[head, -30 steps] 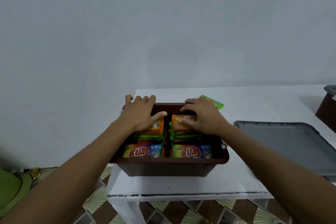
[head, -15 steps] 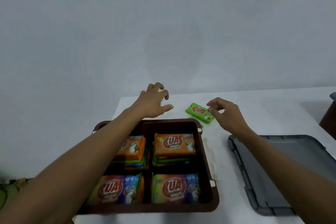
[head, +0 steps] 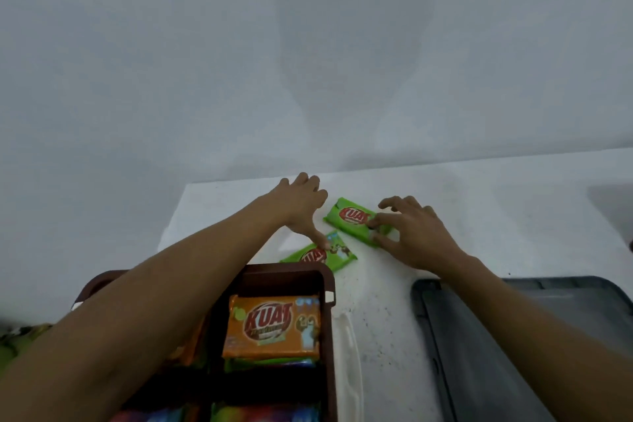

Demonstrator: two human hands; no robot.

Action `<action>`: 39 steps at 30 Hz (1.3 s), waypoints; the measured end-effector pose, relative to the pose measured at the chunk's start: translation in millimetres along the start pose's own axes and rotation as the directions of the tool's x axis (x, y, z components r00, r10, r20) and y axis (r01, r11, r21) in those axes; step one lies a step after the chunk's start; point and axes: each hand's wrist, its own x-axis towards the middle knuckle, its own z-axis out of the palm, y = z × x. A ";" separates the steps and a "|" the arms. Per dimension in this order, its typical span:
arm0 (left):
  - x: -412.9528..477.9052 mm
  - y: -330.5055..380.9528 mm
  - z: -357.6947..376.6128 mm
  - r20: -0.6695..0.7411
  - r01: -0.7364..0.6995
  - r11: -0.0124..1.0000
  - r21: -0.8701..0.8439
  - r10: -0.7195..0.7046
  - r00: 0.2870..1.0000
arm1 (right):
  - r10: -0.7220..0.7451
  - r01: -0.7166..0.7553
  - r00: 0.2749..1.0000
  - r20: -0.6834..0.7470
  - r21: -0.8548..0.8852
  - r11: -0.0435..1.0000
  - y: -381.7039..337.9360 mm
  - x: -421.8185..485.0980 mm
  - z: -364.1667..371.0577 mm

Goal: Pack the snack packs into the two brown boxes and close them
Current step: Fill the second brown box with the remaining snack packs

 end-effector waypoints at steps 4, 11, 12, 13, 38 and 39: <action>14.3 -10.4 -7.1 -0.090 0.059 0.998 0.017 -0.057 0.994 | 0.015 -0.016 0.998 -0.056 -0.035 0.999 21.7 -2.5 -1.9; 19.8 -3.5 -7.8 0.125 0.171 0.960 -0.222 -0.146 0.981 | 0.089 -0.089 0.996 -0.009 -0.001 0.996 35.3 -9.7 -13.4; 19.4 -0.6 -8.0 0.143 0.153 0.963 -0.222 -0.123 0.982 | 0.106 -0.106 0.994 0.008 0.018 0.994 34.1 -9.4 -15.0; 19.5 1.6 -7.5 0.150 0.136 0.968 -0.211 -0.106 0.983 | 0.128 -0.129 0.991 0.029 0.047 0.990 32.3 -8.7 -16.2; -216.9 -46.0 19.2 -0.560 -0.327 0.811 -0.484 0.000 0.829 | 0.146 -0.093 0.989 -0.017 0.694 0.714 -177.2 -97.4 -92.9; -225.0 -45.5 25.7 -0.568 -0.333 0.819 -0.468 0.009 0.823 | 0.113 -0.078 0.994 -0.013 0.646 0.759 -184.5 -101.5 -94.4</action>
